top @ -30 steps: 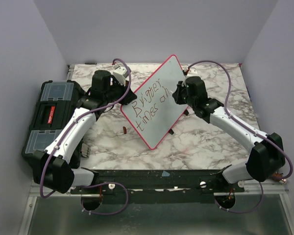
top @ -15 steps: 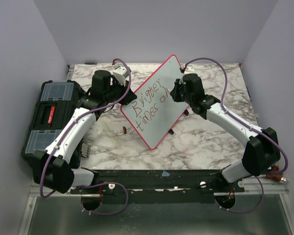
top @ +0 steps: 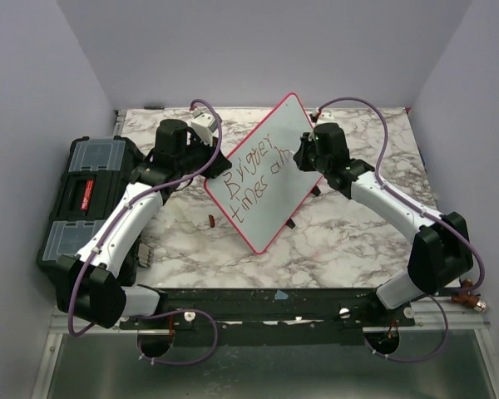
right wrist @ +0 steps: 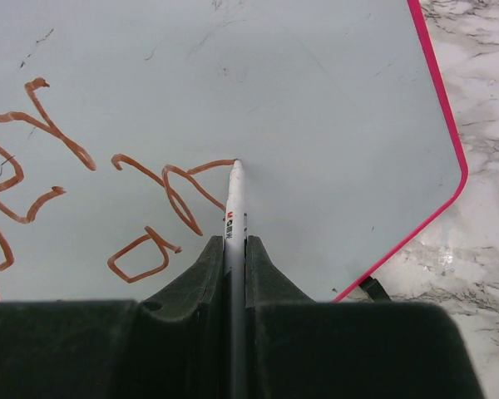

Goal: Write a sentence on the whiteboard
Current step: Write on the whiteboard at the whiteboard stand.

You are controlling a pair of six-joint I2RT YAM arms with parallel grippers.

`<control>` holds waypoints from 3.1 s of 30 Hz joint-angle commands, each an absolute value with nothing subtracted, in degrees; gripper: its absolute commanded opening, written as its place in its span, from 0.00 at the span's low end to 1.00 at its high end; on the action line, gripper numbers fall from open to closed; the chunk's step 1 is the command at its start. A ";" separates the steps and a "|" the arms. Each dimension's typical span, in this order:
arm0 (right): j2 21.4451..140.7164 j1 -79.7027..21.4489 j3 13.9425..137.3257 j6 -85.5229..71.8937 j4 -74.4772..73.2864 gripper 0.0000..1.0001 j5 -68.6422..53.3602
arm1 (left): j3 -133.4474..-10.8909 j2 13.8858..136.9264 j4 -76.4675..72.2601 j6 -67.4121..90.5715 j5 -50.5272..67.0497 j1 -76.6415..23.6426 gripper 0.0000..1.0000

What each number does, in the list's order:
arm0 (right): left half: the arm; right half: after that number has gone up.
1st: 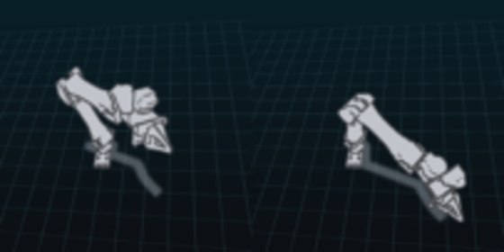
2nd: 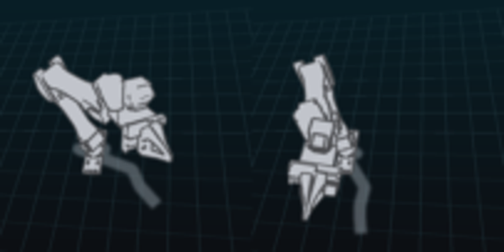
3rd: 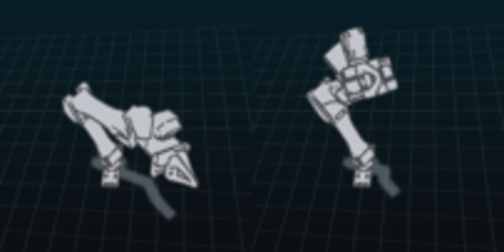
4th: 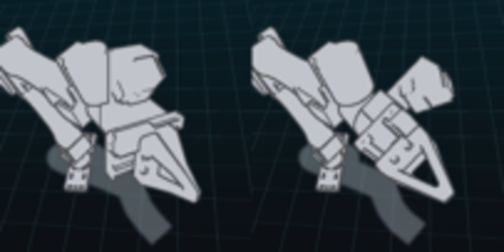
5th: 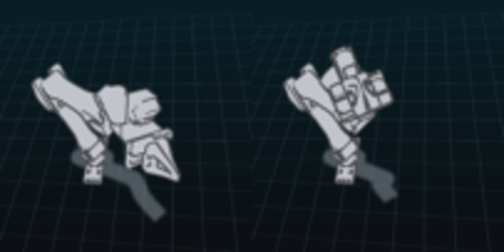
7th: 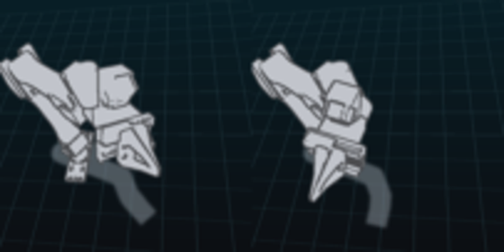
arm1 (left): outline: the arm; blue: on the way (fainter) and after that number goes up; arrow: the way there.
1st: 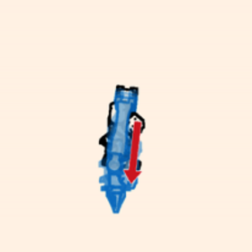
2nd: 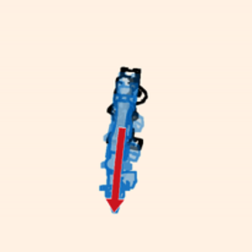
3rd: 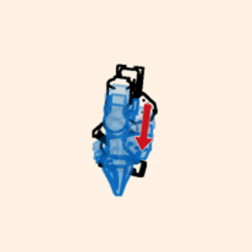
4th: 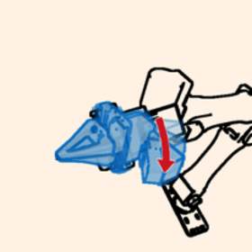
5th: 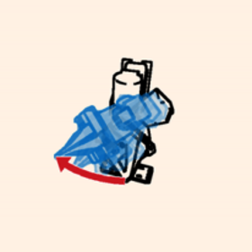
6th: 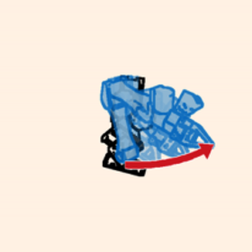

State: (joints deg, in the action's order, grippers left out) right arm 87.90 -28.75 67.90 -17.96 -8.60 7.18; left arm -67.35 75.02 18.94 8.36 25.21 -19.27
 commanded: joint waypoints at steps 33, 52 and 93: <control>87.56 -28.33 66.04 -20.19 -6.09 0.01 -1.75 | -67.74 74.87 17.40 2.11 24.16 -19.69 0.00; 86.57 -28.38 61.26 -20.99 -5.55 0.01 2.09 | -67.94 75.05 17.59 2.11 24.35 -19.78 0.00; 89.53 -21.26 70.86 -21.48 -4.31 0.01 -3.85 | -68.20 75.83 17.78 1.76 23.82 -19.95 0.00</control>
